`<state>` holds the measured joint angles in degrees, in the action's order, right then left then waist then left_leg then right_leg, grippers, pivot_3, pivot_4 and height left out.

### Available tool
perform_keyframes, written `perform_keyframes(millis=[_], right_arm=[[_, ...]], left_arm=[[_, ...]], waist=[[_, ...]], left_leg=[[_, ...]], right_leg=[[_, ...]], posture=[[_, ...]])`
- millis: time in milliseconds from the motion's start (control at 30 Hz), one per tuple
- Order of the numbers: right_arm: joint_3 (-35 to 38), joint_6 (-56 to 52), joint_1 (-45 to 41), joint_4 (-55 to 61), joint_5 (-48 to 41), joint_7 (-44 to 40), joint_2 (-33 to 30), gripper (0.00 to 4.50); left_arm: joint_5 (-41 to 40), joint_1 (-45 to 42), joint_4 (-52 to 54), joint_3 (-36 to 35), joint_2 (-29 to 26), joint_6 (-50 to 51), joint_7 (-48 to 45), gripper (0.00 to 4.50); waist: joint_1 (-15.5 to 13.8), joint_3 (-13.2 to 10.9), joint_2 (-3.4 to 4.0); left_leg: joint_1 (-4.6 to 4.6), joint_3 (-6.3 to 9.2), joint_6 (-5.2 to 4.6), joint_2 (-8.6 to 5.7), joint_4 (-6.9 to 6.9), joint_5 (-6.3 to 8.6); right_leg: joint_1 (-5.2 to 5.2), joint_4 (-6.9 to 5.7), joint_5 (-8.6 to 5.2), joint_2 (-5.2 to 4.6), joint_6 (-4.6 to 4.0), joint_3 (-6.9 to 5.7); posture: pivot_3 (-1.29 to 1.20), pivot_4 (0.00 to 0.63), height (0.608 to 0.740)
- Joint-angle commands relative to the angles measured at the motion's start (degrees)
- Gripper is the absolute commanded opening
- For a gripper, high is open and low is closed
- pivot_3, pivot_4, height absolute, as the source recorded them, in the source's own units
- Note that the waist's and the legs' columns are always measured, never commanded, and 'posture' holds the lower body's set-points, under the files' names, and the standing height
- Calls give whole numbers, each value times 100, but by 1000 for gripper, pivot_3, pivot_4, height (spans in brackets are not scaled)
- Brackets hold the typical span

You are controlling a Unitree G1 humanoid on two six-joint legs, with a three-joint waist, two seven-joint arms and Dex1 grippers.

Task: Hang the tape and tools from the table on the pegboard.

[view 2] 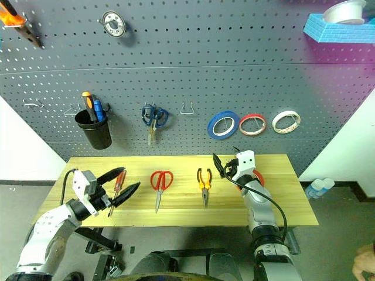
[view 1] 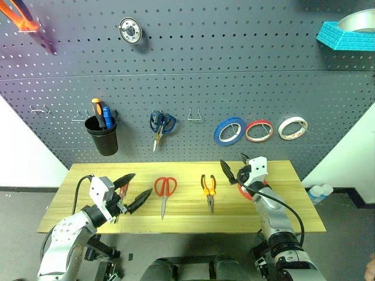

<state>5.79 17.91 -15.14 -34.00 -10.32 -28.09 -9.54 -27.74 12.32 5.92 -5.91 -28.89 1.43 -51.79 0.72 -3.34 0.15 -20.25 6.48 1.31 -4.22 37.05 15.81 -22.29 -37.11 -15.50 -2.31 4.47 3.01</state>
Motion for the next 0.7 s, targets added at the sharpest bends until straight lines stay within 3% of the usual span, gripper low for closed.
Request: perform_keyframes(millis=[33, 400, 700], right_arm=[[34, 142, -154, 87, -45, -16, -13, 4500], [64, 122, -165, 8, -16, -196, -281, 4500], [-160, -356, -416, -593, 397, -726, -1247, 4500]], left_arm=[[-49, -12, 222, 7, -233, 76, -339, 4482], [-91, -70, 447, 102, -390, 211, -773, 4482], [-353, -303, 1080, 10, -240, 852, -264, 4482]], waist=[[6, 0, 0], [4, -2, 3], [24, -2, 3]], left_leg=[[0, 0, 0, 0, 0, 0], [-1, 1, 0, 1, -1, 0], [-1, -1, 0, 1, -1, 0]], right_leg=[[0, 0, 0, 0, 0, 0], [-2, 1, -1, -1, 0, 4], [-1, 1, 0, -2, 0, 5]], posture=[[12, 0, 740], [10, 0, 740], [3, 8, 740]])
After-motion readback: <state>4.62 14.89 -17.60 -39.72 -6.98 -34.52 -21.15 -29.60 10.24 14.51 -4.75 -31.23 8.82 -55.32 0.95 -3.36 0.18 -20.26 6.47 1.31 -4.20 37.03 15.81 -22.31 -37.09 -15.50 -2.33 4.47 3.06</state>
